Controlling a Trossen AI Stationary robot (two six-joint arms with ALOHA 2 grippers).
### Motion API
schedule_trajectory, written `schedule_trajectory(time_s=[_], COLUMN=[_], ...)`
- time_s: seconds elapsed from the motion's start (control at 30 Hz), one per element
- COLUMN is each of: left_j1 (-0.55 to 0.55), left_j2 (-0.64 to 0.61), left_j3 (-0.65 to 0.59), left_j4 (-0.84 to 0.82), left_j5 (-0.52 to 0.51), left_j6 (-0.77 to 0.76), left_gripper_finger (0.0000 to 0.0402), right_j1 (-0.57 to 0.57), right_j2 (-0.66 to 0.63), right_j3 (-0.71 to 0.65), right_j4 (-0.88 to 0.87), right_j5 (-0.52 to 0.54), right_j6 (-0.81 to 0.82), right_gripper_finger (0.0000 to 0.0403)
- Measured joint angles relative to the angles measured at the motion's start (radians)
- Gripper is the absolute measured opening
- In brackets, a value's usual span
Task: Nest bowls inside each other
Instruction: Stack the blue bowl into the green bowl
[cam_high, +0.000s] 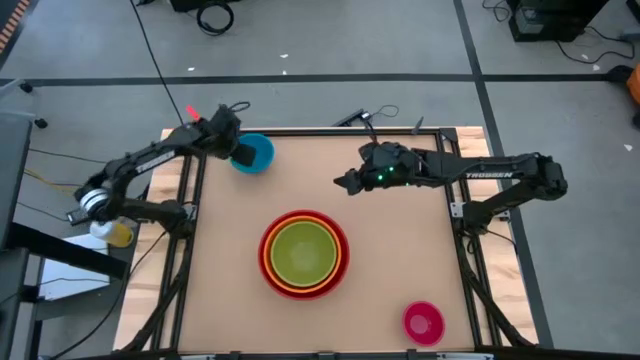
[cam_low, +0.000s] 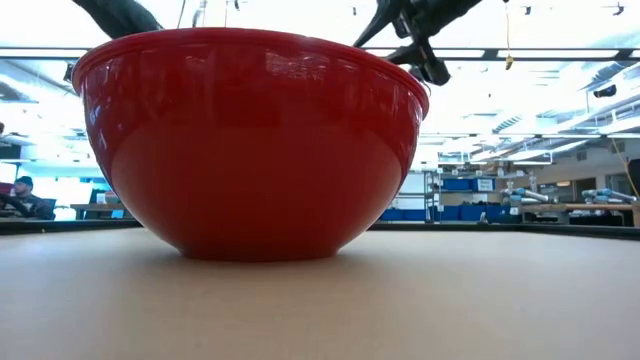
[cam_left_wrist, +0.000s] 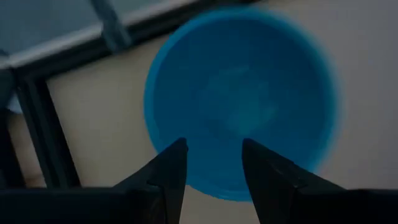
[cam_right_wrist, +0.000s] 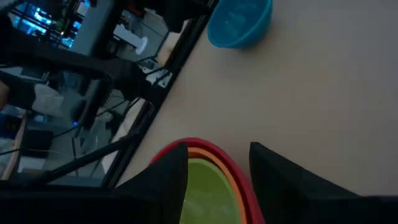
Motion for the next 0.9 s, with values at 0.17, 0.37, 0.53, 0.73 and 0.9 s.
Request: schedule_trajectory(time_s=[0.17, 0.37, 0.53, 0.73, 0.9], left_j1=[0.108, 0.149, 0.169, 0.181, 0.173], left_j2=[0.131, 0.184, 0.219, 0.317, 0.303], left_j3=[0.0, 0.0, 0.0, 0.001, 0.009], left_j4=[0.0, 0.027, 0.123, 0.144, 0.166], left_j5=[0.035, 0.027, 0.048, 0.072, 0.16], left_j6=[0.059, 0.072, 0.106, 0.148, 0.154], left_gripper_finger=[0.0156, 0.0156, 0.0155, 0.0106, 0.002], right_j1=[0.006, 0.027, 0.036, 0.035, 0.035], right_j2=[0.021, 0.043, 0.06, 0.064, 0.065], right_j3=[0.0, -0.002, -0.002, -0.002, -0.002], right_j4=[-0.006, -0.038, -0.044, -0.036, -0.035], right_j5=[-0.001, -0.004, -0.003, 0.01, 0.044], right_j6=[0.009, 0.034, 0.042, 0.053, 0.073], right_gripper_finger=[0.0174, 0.0174, 0.0174, 0.0174, 0.0174])
